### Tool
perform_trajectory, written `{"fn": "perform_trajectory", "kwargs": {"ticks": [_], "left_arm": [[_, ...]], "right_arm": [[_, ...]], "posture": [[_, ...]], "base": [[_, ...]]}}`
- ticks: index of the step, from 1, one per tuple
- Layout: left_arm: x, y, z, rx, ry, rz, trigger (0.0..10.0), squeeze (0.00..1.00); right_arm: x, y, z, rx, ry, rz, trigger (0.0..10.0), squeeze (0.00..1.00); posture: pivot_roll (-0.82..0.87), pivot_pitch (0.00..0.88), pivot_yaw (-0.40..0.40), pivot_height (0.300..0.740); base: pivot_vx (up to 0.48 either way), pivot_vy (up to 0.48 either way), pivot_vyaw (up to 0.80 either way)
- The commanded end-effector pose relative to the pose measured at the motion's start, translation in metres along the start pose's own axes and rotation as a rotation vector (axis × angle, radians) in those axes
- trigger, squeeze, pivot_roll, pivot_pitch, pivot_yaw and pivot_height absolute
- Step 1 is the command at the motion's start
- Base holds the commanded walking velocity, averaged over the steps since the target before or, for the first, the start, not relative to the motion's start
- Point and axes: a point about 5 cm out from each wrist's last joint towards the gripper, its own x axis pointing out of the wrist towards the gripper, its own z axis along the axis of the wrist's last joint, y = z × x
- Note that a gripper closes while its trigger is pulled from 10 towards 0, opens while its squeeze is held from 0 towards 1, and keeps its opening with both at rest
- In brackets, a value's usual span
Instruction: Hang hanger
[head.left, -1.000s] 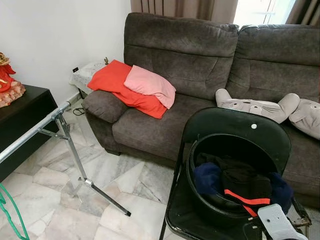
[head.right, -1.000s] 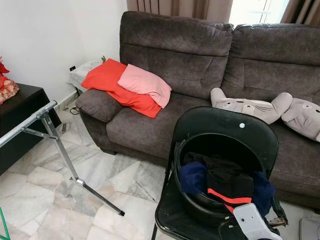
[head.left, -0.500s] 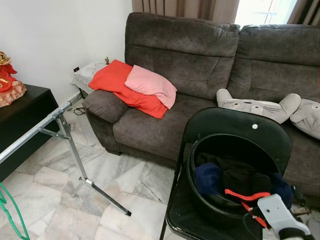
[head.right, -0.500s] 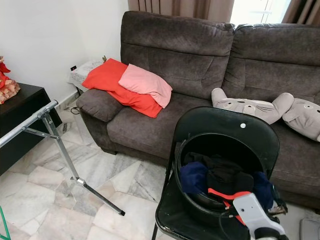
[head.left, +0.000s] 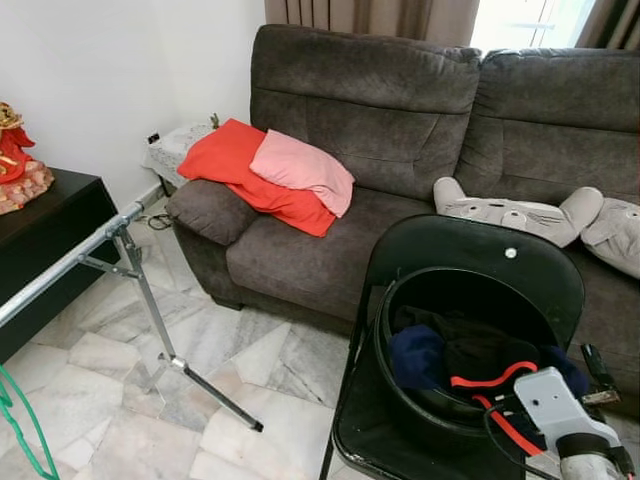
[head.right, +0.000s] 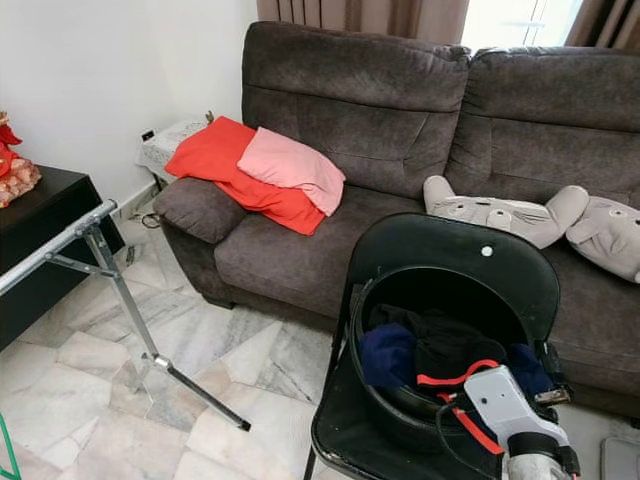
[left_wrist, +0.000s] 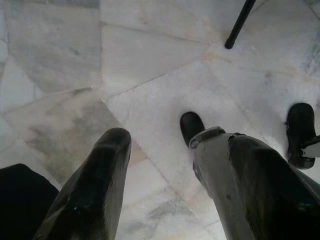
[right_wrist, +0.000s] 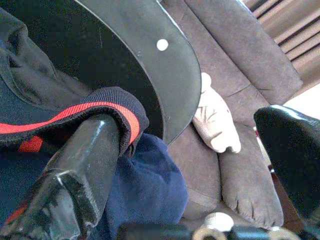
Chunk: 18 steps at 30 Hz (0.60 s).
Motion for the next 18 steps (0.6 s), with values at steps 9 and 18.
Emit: {"fn": "perform_trajectory", "kwargs": {"ticks": [9,18], "left_arm": [[-0.001,-0.001,-0.007,0.016,0.026,-0.001,10.0,0.00],[-0.002,0.002,-0.009,0.041,0.028,-0.005,10.0,0.00]], "right_arm": [[0.006,0.014,-0.002,0.139,0.054,0.033,10.0,0.00],[0.013,0.027,-0.007,0.220,0.134,0.065,10.0,0.00]], "posture": [[-0.10,0.024,0.030,0.740],[-0.09,0.023,0.035,0.740]], "base": [[0.000,0.000,0.00],[0.000,0.000,0.00]]}}
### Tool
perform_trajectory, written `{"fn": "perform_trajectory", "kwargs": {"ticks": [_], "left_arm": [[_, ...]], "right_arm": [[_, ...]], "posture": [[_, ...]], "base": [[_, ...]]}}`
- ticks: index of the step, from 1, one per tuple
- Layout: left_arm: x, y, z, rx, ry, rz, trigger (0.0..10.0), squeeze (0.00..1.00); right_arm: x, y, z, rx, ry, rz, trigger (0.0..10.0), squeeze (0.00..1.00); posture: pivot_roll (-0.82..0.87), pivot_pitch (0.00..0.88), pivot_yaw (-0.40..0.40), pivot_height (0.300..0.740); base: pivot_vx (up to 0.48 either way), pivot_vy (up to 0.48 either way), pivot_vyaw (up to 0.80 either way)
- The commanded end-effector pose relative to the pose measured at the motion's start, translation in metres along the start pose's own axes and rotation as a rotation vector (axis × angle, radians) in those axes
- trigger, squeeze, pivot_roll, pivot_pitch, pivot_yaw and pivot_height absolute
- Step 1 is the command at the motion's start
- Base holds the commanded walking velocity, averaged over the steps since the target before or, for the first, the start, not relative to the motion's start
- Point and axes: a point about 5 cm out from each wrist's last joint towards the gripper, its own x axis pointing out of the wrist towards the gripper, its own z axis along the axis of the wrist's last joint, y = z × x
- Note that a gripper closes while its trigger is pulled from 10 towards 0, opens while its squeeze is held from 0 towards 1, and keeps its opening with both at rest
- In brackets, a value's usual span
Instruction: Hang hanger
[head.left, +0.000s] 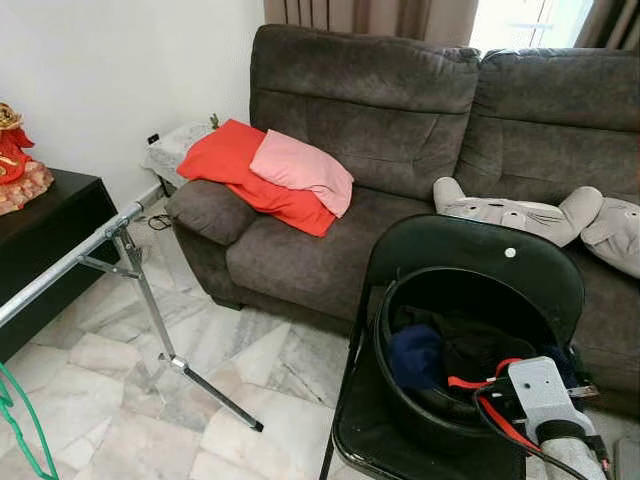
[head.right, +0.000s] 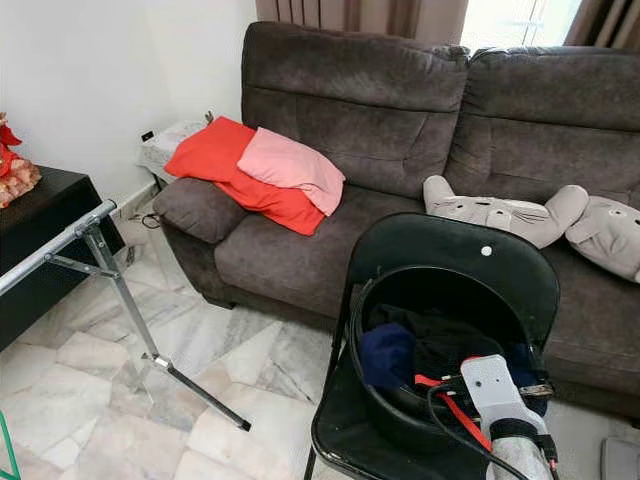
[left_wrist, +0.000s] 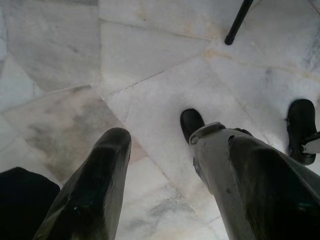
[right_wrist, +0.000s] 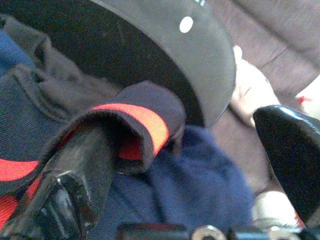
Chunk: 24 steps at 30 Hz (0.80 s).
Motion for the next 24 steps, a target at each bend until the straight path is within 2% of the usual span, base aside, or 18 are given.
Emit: {"fn": "perform_trajectory", "kwargs": {"ticks": [1,6,10,11,16,18,24], "left_arm": [[-0.001,0.003,-0.006,0.026,0.021,0.001,10.0,0.00],[-0.001,0.002,-0.006,0.030,0.022,-0.001,10.0,0.00],[-0.001,0.001,-0.007,0.035,0.023,-0.002,10.0,0.00],[-0.002,0.002,-0.008,0.036,0.025,0.000,10.0,0.00],[-0.002,0.005,-0.011,0.037,0.028,0.003,10.0,0.00],[-0.004,0.010,-0.013,0.040,0.030,0.006,10.0,0.00],[-0.004,0.015,-0.012,0.043,0.029,0.009,10.0,0.00]], "right_arm": [[0.001,0.002,-0.007,0.025,0.047,0.011,10.0,0.00],[0.003,0.004,-0.005,0.066,0.033,0.000,10.0,0.00],[0.006,-0.002,0.008,0.084,-0.053,-0.054,10.0,0.00],[0.006,-0.010,0.011,0.085,-0.076,-0.117,10.0,0.00],[0.005,-0.031,0.019,0.112,-0.130,-0.271,10.0,0.00],[0.005,-0.046,0.027,0.070,-0.188,-0.364,10.0,0.00],[0.008,-0.045,0.026,0.073,-0.184,-0.344,10.0,0.00]], "posture": [[-0.09,0.021,0.037,0.740],[-0.09,0.019,0.038,0.740],[-0.09,0.020,0.039,0.740],[-0.09,0.021,0.040,0.740],[-0.09,0.022,0.041,0.740],[-0.09,0.024,0.042,0.740],[-0.09,0.022,0.042,0.740]], "base": [[0.000,0.000,0.00],[0.000,0.000,0.00],[0.000,0.000,0.00],[0.000,0.000,0.00],[0.000,0.000,0.00],[0.000,0.000,0.00],[0.000,0.000,0.00]]}}
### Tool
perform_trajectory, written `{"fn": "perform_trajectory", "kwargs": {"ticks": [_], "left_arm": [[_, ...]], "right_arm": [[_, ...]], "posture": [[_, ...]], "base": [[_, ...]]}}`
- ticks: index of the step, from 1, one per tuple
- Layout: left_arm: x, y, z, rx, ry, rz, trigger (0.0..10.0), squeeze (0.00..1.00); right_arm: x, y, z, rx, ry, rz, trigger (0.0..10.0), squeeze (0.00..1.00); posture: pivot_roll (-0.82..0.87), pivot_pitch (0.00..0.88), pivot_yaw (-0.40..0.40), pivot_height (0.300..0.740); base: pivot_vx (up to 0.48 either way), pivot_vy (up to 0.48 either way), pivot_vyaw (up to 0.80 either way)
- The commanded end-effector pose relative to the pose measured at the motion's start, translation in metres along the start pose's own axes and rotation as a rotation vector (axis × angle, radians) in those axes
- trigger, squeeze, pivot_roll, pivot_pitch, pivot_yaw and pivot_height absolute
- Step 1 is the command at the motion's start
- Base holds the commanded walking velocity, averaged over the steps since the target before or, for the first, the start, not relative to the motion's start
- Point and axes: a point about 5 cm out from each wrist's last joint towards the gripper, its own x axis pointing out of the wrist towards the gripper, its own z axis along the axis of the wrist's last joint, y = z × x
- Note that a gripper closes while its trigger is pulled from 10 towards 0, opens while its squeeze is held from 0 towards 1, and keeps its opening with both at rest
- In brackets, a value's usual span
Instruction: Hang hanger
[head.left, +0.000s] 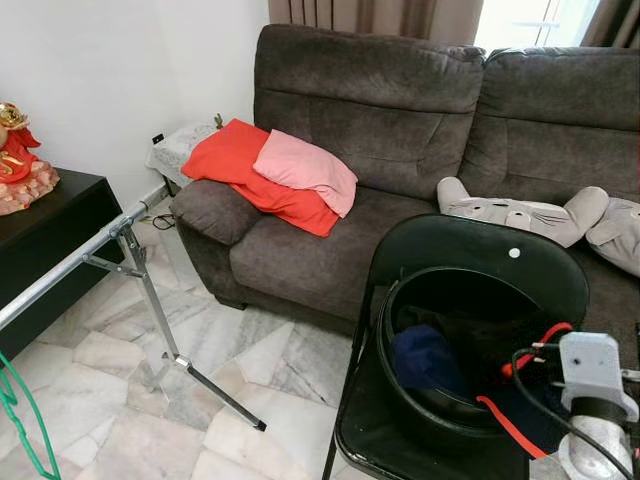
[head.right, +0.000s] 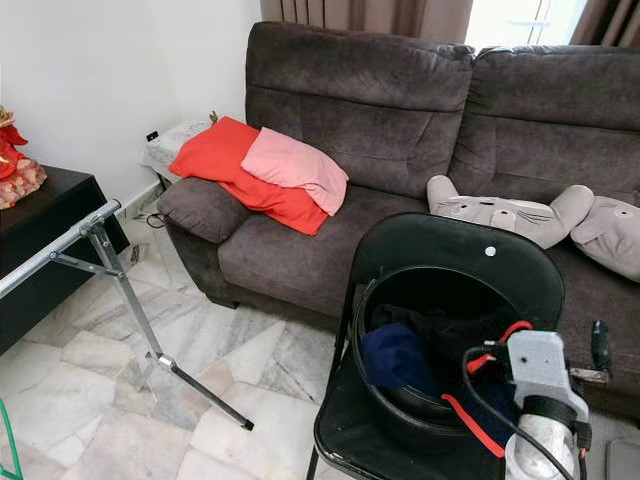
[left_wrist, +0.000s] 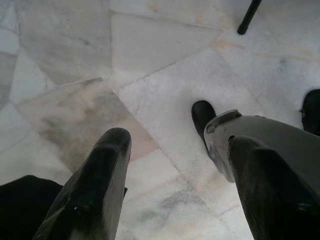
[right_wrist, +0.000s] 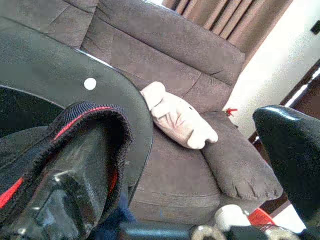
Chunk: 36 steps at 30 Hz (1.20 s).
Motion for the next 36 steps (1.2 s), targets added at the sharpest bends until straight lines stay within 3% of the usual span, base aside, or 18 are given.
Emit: {"fn": "perform_trajectory", "kwargs": {"ticks": [1,3,7,10,22,29,36], "left_arm": [[-0.001,0.002,-0.002,0.020,0.010,-0.002,10.0,0.00],[0.000,-0.001,0.001,0.021,0.005,-0.007,10.0,0.00],[0.003,-0.019,0.006,0.026,-0.005,-0.026,10.0,0.00],[0.004,-0.030,0.008,0.032,-0.006,-0.036,10.0,0.00],[0.005,-0.028,0.014,0.042,-0.012,-0.036,10.0,0.00],[0.005,-0.027,0.014,0.050,-0.012,-0.034,10.0,0.00],[0.005,-0.027,0.014,0.056,-0.010,-0.032,10.0,0.00]], "right_arm": [[0.001,0.005,0.000,0.007,0.008,0.027,10.0,0.00],[-0.001,0.010,-0.004,0.017,0.035,0.051,10.0,0.00],[-0.003,0.007,0.008,-0.011,-0.057,0.003,10.0,0.00],[-0.001,0.003,0.019,0.032,-0.116,-0.014,10.0,0.00],[-0.018,0.043,-0.019,0.037,0.148,0.232,10.0,0.00],[-0.023,0.050,-0.037,0.087,0.291,0.255,10.0,0.00],[-0.016,0.048,-0.038,0.098,0.288,0.222,10.0,0.00]], "posture": [[-0.09,0.023,0.043,0.740],[-0.09,0.022,0.042,0.740],[-0.08,0.024,0.044,0.740],[-0.09,0.026,0.045,0.740],[-0.08,0.030,0.046,0.740],[-0.08,0.033,0.050,0.740],[-0.08,0.033,0.054,0.740]], "base": [[0.000,0.000,0.00],[0.000,0.000,0.00],[0.000,0.000,0.00],[0.000,0.000,0.00],[0.000,0.000,0.00],[0.000,0.000,0.00],[0.000,0.000,0.00]]}}
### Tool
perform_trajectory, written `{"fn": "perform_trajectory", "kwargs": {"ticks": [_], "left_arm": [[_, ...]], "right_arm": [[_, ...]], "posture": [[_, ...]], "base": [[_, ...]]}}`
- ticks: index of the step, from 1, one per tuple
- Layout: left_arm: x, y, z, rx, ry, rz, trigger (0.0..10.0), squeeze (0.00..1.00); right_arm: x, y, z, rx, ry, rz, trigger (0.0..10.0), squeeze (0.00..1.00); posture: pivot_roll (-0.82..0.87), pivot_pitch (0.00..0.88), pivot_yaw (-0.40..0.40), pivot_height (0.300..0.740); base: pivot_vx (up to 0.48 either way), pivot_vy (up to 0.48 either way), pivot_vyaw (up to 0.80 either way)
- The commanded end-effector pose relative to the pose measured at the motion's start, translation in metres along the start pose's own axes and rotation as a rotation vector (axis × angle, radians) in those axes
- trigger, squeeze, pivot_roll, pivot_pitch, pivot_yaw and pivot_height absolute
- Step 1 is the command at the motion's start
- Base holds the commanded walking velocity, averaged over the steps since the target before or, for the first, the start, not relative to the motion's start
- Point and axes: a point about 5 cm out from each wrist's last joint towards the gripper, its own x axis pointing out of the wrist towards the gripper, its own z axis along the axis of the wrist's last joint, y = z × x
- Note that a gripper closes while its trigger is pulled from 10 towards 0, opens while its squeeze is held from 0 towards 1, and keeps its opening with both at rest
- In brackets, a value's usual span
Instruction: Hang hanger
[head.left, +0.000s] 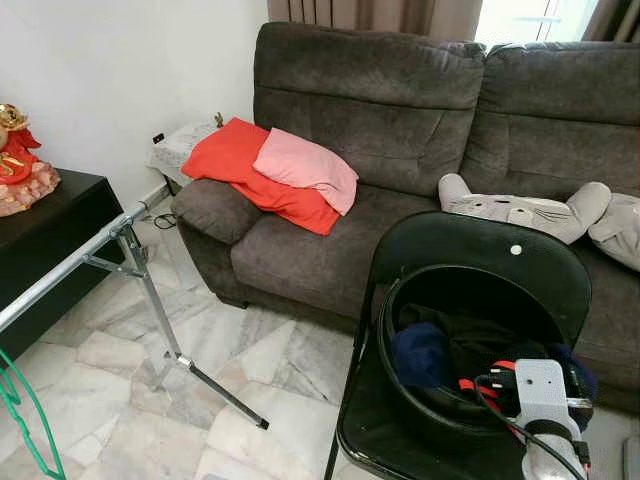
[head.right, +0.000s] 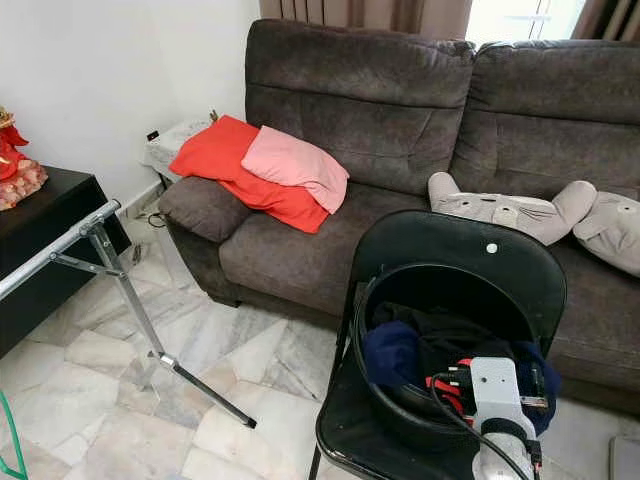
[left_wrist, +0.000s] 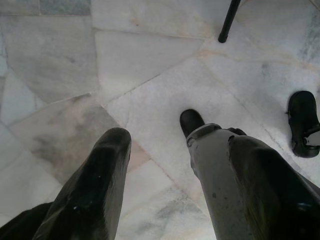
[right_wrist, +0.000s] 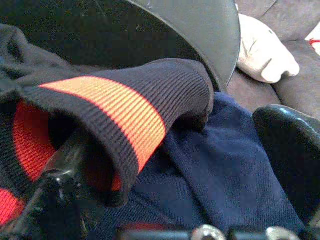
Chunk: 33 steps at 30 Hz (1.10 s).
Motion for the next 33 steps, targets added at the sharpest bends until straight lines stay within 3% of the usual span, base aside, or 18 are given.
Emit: {"fn": "perform_trajectory", "kwargs": {"ticks": [1,6,8,10,22,23,24,33], "left_arm": [[-0.001,0.003,-0.005,0.008,0.023,0.008,10.0,0.00],[-0.001,0.003,-0.004,0.010,0.021,0.004,10.0,0.00],[-0.001,0.004,-0.004,0.013,0.021,0.002,10.0,0.00],[-0.002,0.008,-0.008,0.012,0.024,0.005,10.0,0.00],[-0.007,0.023,-0.022,0.012,0.040,0.013,10.0,0.00],[-0.007,0.024,-0.023,0.012,0.042,0.012,10.0,0.00],[-0.008,0.025,-0.024,0.013,0.043,0.011,10.0,0.00],[-0.008,0.019,-0.025,0.016,0.038,-0.005,10.0,0.00]], "right_arm": [[0.003,-0.003,0.000,0.019,-0.001,-0.019,10.0,0.00],[0.011,-0.004,0.010,0.091,-0.065,-0.023,10.0,0.00],[0.016,0.002,0.013,0.315,-0.032,0.010,10.0,0.00],[0.018,0.005,0.019,0.387,-0.047,0.035,10.0,0.00],[0.019,0.017,0.009,0.406,0.011,0.070,10.0,0.00],[0.019,0.017,0.008,0.400,0.017,0.060,4.4,0.00],[0.019,0.016,0.006,0.394,0.023,0.049,0.0,0.00],[0.022,0.012,0.004,0.383,0.025,0.029,0.0,0.00]], "posture": [[-0.08,0.033,0.054,0.740],[-0.08,0.035,0.060,0.740],[-0.07,0.038,0.062,0.740],[-0.07,0.037,0.062,0.740],[-0.07,0.039,0.064,0.740],[-0.07,0.039,0.064,0.740],[-0.07,0.038,0.063,0.740],[-0.07,0.040,0.063,0.740]], "base": [[0.000,0.000,0.00],[0.000,0.000,0.00],[0.000,0.000,0.00],[0.000,0.000,0.00],[0.000,0.000,0.00],[0.000,0.000,0.00],[0.000,0.000,0.00],[0.000,0.000,0.00]]}}
